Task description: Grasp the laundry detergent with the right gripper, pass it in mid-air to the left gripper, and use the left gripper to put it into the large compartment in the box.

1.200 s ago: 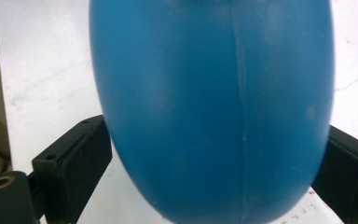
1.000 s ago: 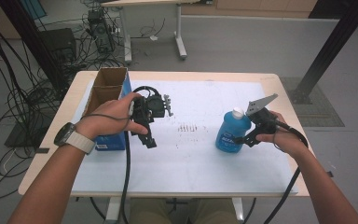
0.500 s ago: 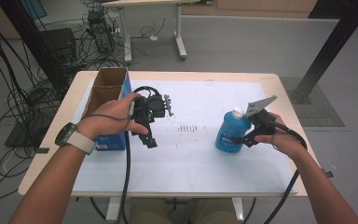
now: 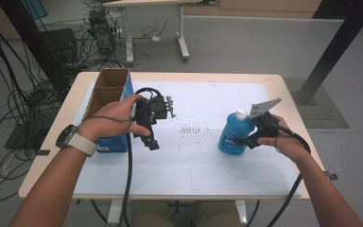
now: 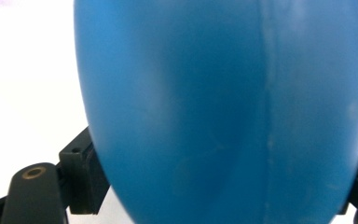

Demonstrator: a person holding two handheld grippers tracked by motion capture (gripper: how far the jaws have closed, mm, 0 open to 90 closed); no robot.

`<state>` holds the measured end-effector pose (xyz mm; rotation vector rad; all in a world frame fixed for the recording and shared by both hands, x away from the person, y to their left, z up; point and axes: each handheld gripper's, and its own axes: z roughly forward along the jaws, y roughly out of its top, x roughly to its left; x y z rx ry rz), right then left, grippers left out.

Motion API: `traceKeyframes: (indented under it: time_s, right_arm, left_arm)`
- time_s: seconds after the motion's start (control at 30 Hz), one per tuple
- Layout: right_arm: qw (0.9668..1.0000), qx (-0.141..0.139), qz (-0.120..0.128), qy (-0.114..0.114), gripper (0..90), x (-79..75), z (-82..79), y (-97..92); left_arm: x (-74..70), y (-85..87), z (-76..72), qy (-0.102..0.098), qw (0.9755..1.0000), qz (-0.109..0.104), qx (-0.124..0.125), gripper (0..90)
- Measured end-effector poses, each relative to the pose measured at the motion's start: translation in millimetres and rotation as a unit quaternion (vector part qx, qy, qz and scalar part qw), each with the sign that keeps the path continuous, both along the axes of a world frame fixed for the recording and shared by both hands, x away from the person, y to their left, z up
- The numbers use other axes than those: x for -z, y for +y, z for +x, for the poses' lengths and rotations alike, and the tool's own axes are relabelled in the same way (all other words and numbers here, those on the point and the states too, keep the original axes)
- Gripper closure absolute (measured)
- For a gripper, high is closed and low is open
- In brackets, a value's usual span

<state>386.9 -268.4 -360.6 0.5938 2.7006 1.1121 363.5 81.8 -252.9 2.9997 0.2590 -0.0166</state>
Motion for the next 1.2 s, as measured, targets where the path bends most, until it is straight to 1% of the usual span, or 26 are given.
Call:
traceKeyframes:
  time_s: [0.23,0.6,0.97,1.1,1.2]
  right_arm:
    - [1.0,0.006,0.002,-0.003,19.6,2.5,-0.7,0.1]
    - [0.9999,0.005,0.007,-0.009,23.1,5.8,-2.2,0.7]
    - [0.9998,0.01,0.015,-0.012,24.0,7.4,-2.3,-0.9]
    - [0.9996,0.009,0.022,-0.018,24.3,8.0,-2.7,-1.0]
    - [0.9995,0.01,0.022,-0.021,24.3,8.7,-3.2,-0.7]
  left_arm:
    - [0.7,0.2,0.1,0.0,1.0,-0.001,-0.001,11.9]
    - [1.1,-1.1,0.6,0.001,1.0,0.0,0.0,11.9]
    - [1.0,-0.8,0.2,0.002,1.0,-0.002,-0.002,12.0]
    - [1.2,-1.2,0.2,0.002,1.0,-0.002,-0.002,12.0]
    - [0.9,-1.5,0.6,0.003,1.0,0.001,0.0,12.0]
